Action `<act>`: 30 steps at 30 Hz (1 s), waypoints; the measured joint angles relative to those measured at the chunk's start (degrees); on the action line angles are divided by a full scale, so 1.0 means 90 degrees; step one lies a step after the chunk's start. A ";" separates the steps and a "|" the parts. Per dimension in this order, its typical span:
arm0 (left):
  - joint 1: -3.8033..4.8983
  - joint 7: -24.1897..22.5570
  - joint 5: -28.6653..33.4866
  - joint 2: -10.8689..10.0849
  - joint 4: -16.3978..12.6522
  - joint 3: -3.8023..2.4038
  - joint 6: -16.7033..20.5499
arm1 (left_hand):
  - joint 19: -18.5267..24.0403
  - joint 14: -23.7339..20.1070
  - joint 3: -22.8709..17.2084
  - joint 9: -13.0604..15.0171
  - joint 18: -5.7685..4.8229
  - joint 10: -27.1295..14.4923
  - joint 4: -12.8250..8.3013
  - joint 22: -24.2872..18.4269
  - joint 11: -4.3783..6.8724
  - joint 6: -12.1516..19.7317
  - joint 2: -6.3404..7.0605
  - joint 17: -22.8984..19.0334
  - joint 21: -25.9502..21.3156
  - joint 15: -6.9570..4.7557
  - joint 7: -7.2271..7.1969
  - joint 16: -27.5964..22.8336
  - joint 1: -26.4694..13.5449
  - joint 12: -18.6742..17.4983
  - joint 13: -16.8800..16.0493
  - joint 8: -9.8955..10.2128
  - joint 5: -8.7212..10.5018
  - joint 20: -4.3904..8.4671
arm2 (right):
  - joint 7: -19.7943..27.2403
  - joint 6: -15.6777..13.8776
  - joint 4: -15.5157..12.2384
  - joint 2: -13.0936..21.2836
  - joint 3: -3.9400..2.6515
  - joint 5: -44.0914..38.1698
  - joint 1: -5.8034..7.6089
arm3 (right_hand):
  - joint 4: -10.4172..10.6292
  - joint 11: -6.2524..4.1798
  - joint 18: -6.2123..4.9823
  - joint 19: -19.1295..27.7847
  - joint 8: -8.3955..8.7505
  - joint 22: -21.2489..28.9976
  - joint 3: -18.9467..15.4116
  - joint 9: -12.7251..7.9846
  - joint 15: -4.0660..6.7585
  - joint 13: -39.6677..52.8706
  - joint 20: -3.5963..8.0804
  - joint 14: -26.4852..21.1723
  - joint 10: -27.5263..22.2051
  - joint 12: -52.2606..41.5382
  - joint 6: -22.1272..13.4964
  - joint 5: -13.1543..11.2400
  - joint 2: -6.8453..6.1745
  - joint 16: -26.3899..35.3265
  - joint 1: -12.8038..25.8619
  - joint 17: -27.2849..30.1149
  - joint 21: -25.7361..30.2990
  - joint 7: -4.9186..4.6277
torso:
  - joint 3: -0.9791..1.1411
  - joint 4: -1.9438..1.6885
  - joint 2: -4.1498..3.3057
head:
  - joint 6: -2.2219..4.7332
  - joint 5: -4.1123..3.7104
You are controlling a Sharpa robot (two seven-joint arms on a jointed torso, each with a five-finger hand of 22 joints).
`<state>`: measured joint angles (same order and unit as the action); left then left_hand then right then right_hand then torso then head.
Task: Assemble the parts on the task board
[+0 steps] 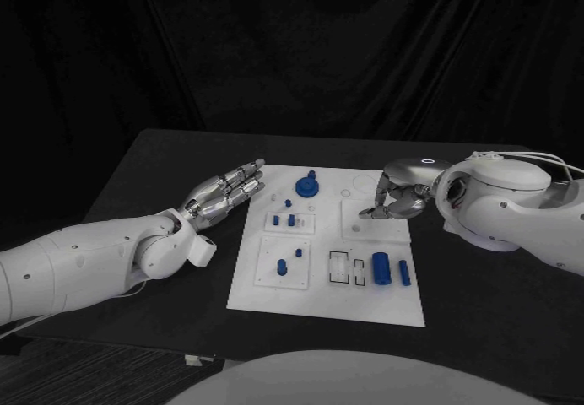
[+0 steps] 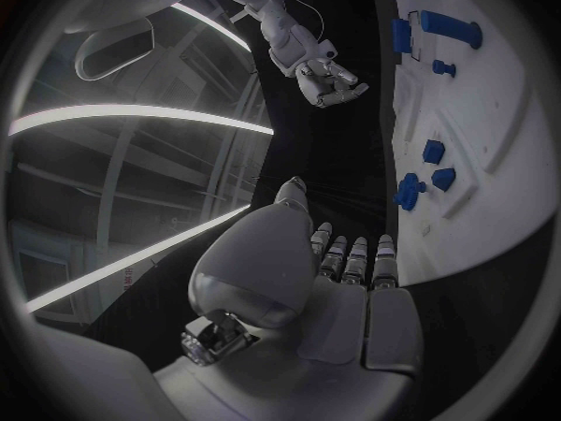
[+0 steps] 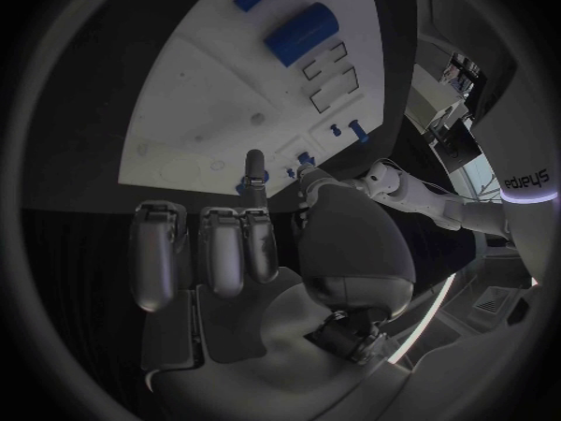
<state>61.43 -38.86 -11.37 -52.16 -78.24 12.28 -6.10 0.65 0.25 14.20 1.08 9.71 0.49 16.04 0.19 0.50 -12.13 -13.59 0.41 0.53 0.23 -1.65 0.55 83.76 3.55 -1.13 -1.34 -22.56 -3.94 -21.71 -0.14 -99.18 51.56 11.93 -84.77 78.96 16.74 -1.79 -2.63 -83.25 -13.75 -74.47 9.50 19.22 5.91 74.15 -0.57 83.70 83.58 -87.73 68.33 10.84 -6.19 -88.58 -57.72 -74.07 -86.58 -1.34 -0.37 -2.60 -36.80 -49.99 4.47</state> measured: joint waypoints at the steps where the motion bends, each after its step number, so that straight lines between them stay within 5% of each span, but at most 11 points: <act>1: 0.0000 0.0000 -0.0074 -0.0014 -0.0024 0.0000 0.0072 | 0.0023 -0.0059 0.0000 0.0000 0.0001 0.0010 0.0000 0.0001 0.0016 0.0002 0.0000 0.0000 0.0000 -0.0059 0.0001 0.0000 0.0000 0.0000 0.0000 0.0000 0.0050 0.0067 | -0.0125 0.0124 0.0002 -0.0012 0.0000 0.0084 -0.0008 | 0.0000 -0.0040 -0.0001 -0.0041 -0.0033 0.0000 0.0000 0.0029 0.0001 0.0000 0.0040 0.0000 -0.0039 -0.0001 0.0043 0.0004 0.0000 0.0000 0.0000 0.0000 0.0000 0.0023 | 0.0001 -0.0001 -0.0003 | 0.0000 -0.0001; 3: 0.0000 0.0000 -0.0207 -0.0038 -0.0068 0.0000 0.0214 | -0.0105 -0.0139 0.0000 0.0001 -0.0001 -0.0034 0.0000 0.0001 0.0125 -0.0054 0.0001 0.0000 0.0000 -0.0139 -0.0056 0.0000 0.0000 0.0000 0.0000 0.0000 0.0097 0.0194 | -0.0311 0.0276 0.0005 -0.0029 0.0000 0.0241 -0.0020 | -0.0094 -0.0133 -0.0001 -0.0092 -0.0138 0.0000 0.0099 0.0302 0.0109 0.0000 0.0094 0.0051 0.0049 -0.0147 0.0244 0.0077 0.0064 0.0001 0.0212 0.0000 0.0000 0.0106 | 0.0001 -0.0003 -0.0008 | 0.0000 -0.0005; 8: -0.0001 0.0000 -0.0667 -0.0103 -0.0216 0.0000 0.0785 | -0.0044 -0.0092 0.0001 0.0001 -0.0001 0.0023 0.0000 -0.0002 0.0321 -0.0143 0.0102 0.0000 0.0000 -0.0184 -0.0144 0.0000 -0.0099 0.0072 -0.0001 0.0000 0.0143 0.0361 | -0.0785 0.0512 0.0020 -0.0064 -0.0001 0.0809 -0.0041 | 0.0009 -0.0131 -0.0001 -0.0075 -0.0145 0.0000 0.0201 0.0322 0.0134 0.0000 0.0121 0.0021 0.0050 -0.0147 0.0356 0.0077 0.0184 0.0001 0.0383 -0.0001 0.0000 0.0111 | 0.0002 -0.0007 -0.0012 | 0.0000 -0.0009; 13: -0.0001 0.0000 -0.0965 -0.0128 -0.0287 0.0001 0.1232 | -0.0044 -0.0092 0.0001 0.0003 -0.0001 0.0027 0.0000 0.0003 0.0317 -0.0227 0.0103 0.0000 0.0000 -0.0184 -0.0132 0.0000 -0.0098 0.0128 -0.0001 0.0000 0.0138 0.0360 | -0.1078 0.0614 0.0024 -0.0067 -0.0001 0.1223 -0.0056 | 0.0009 -0.0131 -0.0001 -0.0075 -0.0144 0.0000 0.0200 0.0361 0.0134 0.0000 0.0121 0.0021 0.0050 -0.0147 0.0323 0.0074 0.0186 0.0001 0.0385 -0.0001 0.0000 0.0079 | 0.0002 -0.0009 -0.0006 | 0.0000 -0.0013; 15: -0.0001 0.0000 -0.1048 -0.0133 -0.0295 0.0001 0.1351 | -0.0044 -0.0092 0.0001 0.0003 -0.0001 0.0027 0.0000 0.0002 0.0316 -0.0270 0.0102 0.0000 0.0000 -0.0184 -0.0091 0.0000 -0.0098 0.0128 -0.0001 0.0000 0.0133 0.0357 | -0.1166 0.0656 0.0036 -0.0075 -0.0001 0.1340 -0.0065 | 0.0009 -0.0131 -0.0001 -0.0075 -0.0144 0.0000 0.0200 0.0412 0.0134 0.0000 0.0122 0.0021 0.0050 -0.0147 0.0323 0.0073 0.0355 0.0001 0.0556 -0.0001 0.0001 0.0080 | 0.0002 -0.0010 -0.0004 | 0.0000 -0.0024; 18: -0.0001 0.0000 -0.1148 -0.0135 -0.0296 0.0001 0.1470 | 0.0020 -0.0092 0.0001 0.0003 -0.0001 0.0080 0.0000 0.0001 0.0263 -0.0270 0.0102 0.0000 0.0000 -0.0184 -0.0089 0.0000 -0.0097 0.0128 -0.0001 0.0000 0.0132 0.0288 | -0.1284 0.0734 0.0064 -0.0097 -0.0001 0.1481 -0.0097 | 0.0008 -0.0132 -0.0001 -0.0075 -0.0144 0.0000 0.0200 0.0500 0.0135 0.0000 0.0122 0.0021 0.0049 -0.0147 0.0380 0.0065 0.0353 0.0002 0.0569 -0.0001 0.0006 0.0135 | 0.0002 -0.0010 -0.0003 | 0.0000 -0.0037; 19: -0.0001 0.0000 -0.1181 -0.0135 -0.0296 0.0001 0.1501 | 0.0019 -0.0092 0.0001 0.0003 -0.0001 0.0080 0.0000 0.0001 0.0263 -0.0270 0.0103 0.0000 0.0000 -0.0184 -0.0089 0.0000 -0.0097 0.0128 -0.0001 0.0000 0.0132 0.0288 | -0.1322 0.0769 0.0073 -0.0104 -0.0001 0.1524 -0.0114 | 0.0008 -0.0133 -0.0001 -0.0075 -0.0144 0.0000 0.0199 0.0505 0.0135 0.0000 0.0122 0.0021 0.0049 -0.0147 0.0382 0.0064 0.0254 0.0002 0.0668 -0.0001 0.0006 0.0136 | 0.0002 -0.0010 -0.0003 | 0.0000 -0.0037; 24: -0.0001 0.0000 -0.1278 -0.0125 -0.0277 0.0001 0.1555 | -0.0024 -0.0092 0.0001 0.0003 0.0000 0.0081 0.0000 0.0002 0.0260 -0.0269 0.0102 0.0000 0.0000 -0.0184 -0.0088 0.0000 -0.0097 0.0128 -0.0001 0.0000 0.0079 0.0244 | -0.1437 0.0930 0.0101 -0.0131 -0.0001 0.1623 -0.0184 | -0.0061 -0.0284 -0.0001 -0.0008 -0.0237 0.0000 0.0130 0.0706 0.0195 0.0000 0.0192 0.0080 0.0044 -0.0147 0.0592 -0.0315 0.0393 0.0006 0.0845 -0.0001 0.0007 0.0254 | 0.0002 -0.0010 -0.0002 | 0.0000 -0.0028; 30: -0.0001 0.0000 -0.1342 -0.0108 -0.0231 0.0001 0.1553 | -0.0100 -0.0091 0.0001 0.0003 0.0000 0.0034 0.0000 -0.0002 0.0172 -0.0268 0.0049 0.0000 0.0000 -0.0183 -0.0088 0.0000 -0.0043 0.0128 -0.0002 0.0000 0.0078 0.0164 | -0.1518 0.1138 0.0130 -0.0158 0.0000 0.1628 -0.0245 | -0.0061 -0.0292 -0.0002 -0.0053 -0.0347 0.0000 0.0130 0.0820 0.0259 0.0000 0.0235 0.0031 0.0049 -0.0147 0.0779 -0.0527 0.0394 0.0007 0.0846 -0.0001 0.0067 0.0327 | 0.0001 -0.0002 0.0001 | 0.0000 -0.0028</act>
<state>61.41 -38.86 -23.45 -53.14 -80.32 12.29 7.88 -0.25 -0.57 14.21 1.11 9.71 0.80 16.04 0.18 2.05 -14.55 -13.15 0.41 0.53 -1.42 -2.44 0.55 83.38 4.70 -1.15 -1.34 -21.85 -2.46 -35.37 10.11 -98.01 50.14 11.93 -70.12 76.76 16.20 -4.41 -2.65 -83.73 -16.87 -74.47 10.67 26.59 8.24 74.15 1.55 83.98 84.02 -89.05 75.33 6.10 -2.64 -88.52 -50.10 -74.08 -85.97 1.60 -0.37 -2.61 -36.79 -49.99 4.21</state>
